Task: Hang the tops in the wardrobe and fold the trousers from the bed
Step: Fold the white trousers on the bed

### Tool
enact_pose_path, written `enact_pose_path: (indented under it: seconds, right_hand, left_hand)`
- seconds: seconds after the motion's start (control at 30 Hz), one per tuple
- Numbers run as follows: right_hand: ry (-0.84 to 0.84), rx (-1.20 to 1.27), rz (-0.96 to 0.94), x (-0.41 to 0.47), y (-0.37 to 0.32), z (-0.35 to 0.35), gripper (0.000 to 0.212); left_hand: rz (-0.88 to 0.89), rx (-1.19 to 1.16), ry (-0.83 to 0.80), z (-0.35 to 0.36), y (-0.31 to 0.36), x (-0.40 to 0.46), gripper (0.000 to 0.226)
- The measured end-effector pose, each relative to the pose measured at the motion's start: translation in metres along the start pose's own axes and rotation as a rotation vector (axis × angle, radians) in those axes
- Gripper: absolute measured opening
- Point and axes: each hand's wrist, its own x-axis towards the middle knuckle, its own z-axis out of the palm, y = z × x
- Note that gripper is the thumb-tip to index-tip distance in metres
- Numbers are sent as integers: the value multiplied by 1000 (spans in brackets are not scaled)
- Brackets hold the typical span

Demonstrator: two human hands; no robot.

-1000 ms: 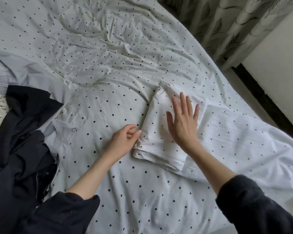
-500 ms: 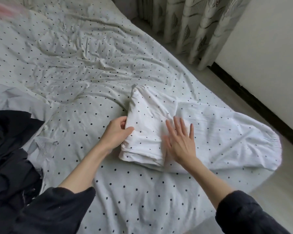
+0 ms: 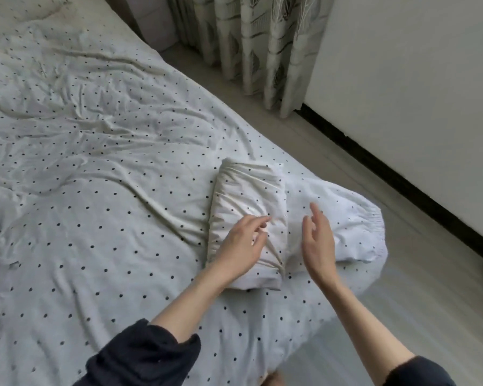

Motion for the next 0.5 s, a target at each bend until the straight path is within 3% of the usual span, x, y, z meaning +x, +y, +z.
enact_pose_path:
  seconds: [0.1, 0.2, 0.33, 0.43, 0.5]
  right_hand:
    - [-4, -323, -365, -5, 3, 15, 42]
    - [-106, -575, -665, 9, -6, 42, 41]
    - [-328, -858, -735, 59, -8, 72, 52]
    - [-391, -1033, -664, 98, 10, 77, 57]
    - [-393, -1071, -637, 113, 14, 75, 57]
  left_hand:
    - [76, 289, 215, -3, -34, 0, 43]
    - [30, 527, 89, -3, -69, -3, 55]
    - [-29, 654, -52, 16, -99, -16, 64]
    - [-23, 707, -125, 25, -115, -30, 69]
    - [15, 623, -156, 25, -120, -37, 67]
